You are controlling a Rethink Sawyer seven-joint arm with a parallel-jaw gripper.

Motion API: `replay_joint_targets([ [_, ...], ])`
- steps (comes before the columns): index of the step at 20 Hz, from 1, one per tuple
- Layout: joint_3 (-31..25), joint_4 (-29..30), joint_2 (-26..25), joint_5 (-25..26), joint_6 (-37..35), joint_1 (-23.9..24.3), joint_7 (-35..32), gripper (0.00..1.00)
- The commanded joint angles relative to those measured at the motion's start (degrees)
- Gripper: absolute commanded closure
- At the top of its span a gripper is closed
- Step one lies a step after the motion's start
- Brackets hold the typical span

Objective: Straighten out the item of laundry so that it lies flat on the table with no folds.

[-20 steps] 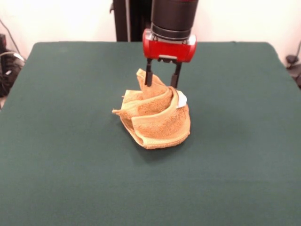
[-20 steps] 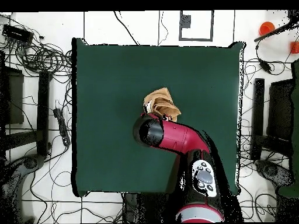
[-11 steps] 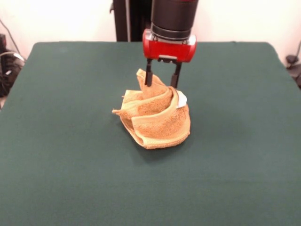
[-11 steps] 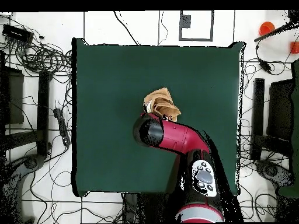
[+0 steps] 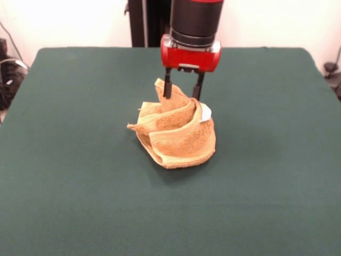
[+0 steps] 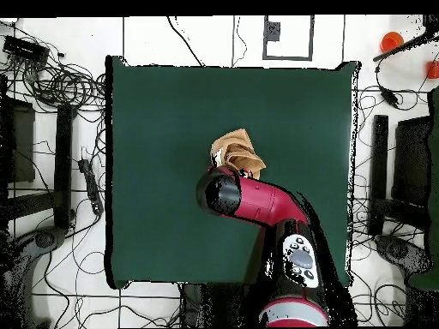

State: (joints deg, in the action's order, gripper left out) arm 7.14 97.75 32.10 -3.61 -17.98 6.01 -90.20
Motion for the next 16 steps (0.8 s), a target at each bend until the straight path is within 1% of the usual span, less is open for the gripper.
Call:
replay_joint_targets([
  [1,-5.41,1.36,-2.63,-1.12,2.15,-0.77,-10.54,0.00],
  [16,-3.67,0.40,-2.78,-1.31,1.30,-2.43,-11.29,0.00],
])
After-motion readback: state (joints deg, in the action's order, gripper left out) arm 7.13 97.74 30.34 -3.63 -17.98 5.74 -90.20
